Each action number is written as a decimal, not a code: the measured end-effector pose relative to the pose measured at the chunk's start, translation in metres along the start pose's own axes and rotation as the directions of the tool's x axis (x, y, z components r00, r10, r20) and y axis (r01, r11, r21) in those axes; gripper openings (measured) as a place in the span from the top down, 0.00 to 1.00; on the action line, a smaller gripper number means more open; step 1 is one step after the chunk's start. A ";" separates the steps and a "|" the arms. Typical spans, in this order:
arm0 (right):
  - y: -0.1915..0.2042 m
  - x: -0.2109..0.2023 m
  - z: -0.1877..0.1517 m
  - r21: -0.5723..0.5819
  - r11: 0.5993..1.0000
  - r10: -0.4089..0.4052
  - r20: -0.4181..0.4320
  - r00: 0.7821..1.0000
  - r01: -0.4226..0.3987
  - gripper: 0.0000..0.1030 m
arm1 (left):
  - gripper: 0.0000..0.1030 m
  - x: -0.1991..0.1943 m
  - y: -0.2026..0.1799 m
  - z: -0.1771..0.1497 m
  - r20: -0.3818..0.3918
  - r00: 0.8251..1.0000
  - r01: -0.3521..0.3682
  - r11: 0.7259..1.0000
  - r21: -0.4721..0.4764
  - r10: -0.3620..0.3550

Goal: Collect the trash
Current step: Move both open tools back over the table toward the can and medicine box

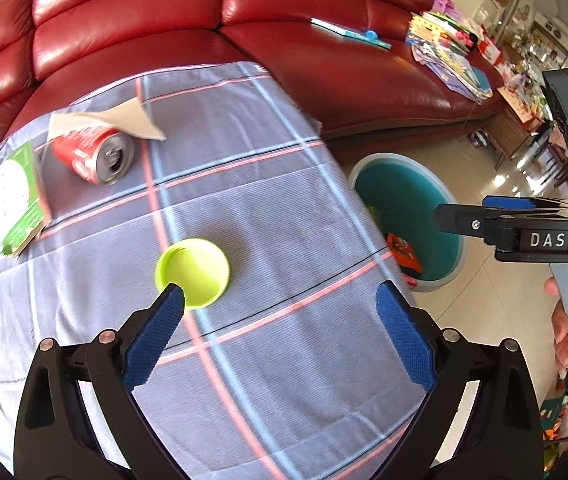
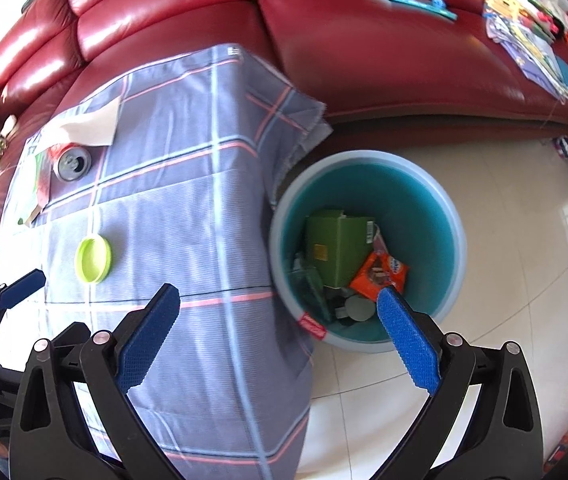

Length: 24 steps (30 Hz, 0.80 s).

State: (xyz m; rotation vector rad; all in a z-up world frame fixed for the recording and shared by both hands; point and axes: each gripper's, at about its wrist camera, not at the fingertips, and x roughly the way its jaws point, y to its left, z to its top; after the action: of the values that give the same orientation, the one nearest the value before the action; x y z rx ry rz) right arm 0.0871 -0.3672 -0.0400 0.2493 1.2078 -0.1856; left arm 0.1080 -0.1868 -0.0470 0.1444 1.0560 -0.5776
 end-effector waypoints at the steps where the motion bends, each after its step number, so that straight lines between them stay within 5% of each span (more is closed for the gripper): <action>1: 0.006 0.000 0.000 -0.008 1.000 0.000 -0.001 1.000 0.000 0.04 | 0.10 -0.002 0.006 -0.003 0.002 1.000 -0.004 1.000 -0.007 0.004; 24: 0.155 0.025 0.039 -0.214 0.976 0.042 -0.045 0.998 -0.051 0.04 | 0.10 -0.038 0.167 -0.028 0.036 0.991 -0.116 0.958 -0.261 0.130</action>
State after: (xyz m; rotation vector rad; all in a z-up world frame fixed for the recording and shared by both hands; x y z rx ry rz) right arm 0.1734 -0.2305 -0.0367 0.0920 1.2506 -0.0084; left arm 0.1586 -0.0209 -0.0546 -0.0344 1.0534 -0.3255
